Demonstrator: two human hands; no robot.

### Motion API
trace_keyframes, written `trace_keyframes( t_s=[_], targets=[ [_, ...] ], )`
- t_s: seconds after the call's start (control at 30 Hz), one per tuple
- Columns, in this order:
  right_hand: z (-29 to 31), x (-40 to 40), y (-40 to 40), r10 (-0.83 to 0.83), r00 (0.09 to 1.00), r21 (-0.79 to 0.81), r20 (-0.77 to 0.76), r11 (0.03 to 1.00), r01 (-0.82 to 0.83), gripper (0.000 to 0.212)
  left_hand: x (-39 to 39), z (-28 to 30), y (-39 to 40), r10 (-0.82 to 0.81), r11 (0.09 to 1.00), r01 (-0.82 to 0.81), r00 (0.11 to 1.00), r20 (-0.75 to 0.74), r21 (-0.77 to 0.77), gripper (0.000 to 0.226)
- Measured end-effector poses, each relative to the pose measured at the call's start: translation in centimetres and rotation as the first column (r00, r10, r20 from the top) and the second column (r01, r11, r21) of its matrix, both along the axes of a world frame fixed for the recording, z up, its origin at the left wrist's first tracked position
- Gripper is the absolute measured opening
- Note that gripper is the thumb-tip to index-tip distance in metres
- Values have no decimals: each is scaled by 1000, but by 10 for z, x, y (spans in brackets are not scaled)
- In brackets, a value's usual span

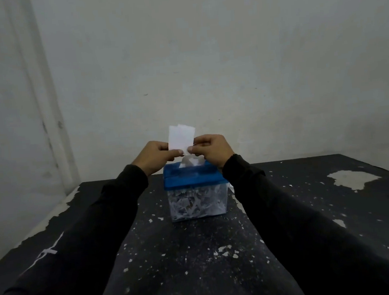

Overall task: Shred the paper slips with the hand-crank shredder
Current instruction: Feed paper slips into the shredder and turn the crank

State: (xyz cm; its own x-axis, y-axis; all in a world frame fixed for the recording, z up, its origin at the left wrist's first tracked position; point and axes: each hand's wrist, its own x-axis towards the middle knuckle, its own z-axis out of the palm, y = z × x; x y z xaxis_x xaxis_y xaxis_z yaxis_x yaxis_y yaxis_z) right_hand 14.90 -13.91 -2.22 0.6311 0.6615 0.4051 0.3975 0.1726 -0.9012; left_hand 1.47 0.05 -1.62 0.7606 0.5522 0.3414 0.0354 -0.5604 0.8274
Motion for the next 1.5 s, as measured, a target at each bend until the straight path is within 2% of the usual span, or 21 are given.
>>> trace_keyframes(
  t_s=[0.07, 0.13, 0.2, 0.37, 0.7, 0.83, 1.03, 1.2, 1.27, 1.37, 1.43, 1.5],
  targets=[
    [-4, 1, 3, -15, 990, -37, 142, 999, 20, 8, 0, -2, -1, -2, 1000, 2, 1000, 28, 9, 22],
    [-6, 3, 4, -21, 975, -84, 222, 996, 40, 3, -1, -3, -1, -12, 999, 11, 999, 30, 45, 18],
    [-6, 6, 1, -21, 956, -148, 292, 987, 67, 11, -4, -5, 1, -11, 994, 12, 1000, -11, 112, 22],
    [0, 14, -6, 53, 879, -311, 474, 944, 110, 32, -5, -7, 6, -20, 989, 28, 998, -53, 147, 16],
    [7, 10, -6, 131, 742, -412, 657, 887, 209, 27, -11, -5, 12, 7, 954, 47, 984, -179, 295, 10],
    [12, 10, -6, 170, 735, -481, 656, 845, 234, 29, -7, -1, 15, 18, 940, 64, 971, -238, 335, 21],
    [12, 0, -2, 180, 742, -495, 646, 838, 228, 23, -8, 5, 19, 92, 906, 42, 952, -293, 422, 20],
    [16, -2, -6, 189, 773, -536, 606, 814, 221, 29, -5, 4, 15, 100, 892, 32, 959, -267, 450, 29],
    [13, 1, -11, 150, 774, -503, 615, 831, 239, 42, -5, 4, 13, 111, 883, 28, 958, -265, 469, 30],
    [-2, 11, -35, -54, 764, -377, 643, 846, 376, 78, -7, 1, 14, 113, 891, 18, 959, -259, 454, 27],
    [-16, 16, -53, -101, 796, -425, 597, 801, 421, 101, -8, -2, 13, 119, 889, 4, 963, -240, 457, 21],
    [-31, 17, -62, -87, 865, -485, 495, 798, 358, 101, -7, -6, 12, 123, 883, -5, 968, -220, 470, 19]
  ],
)
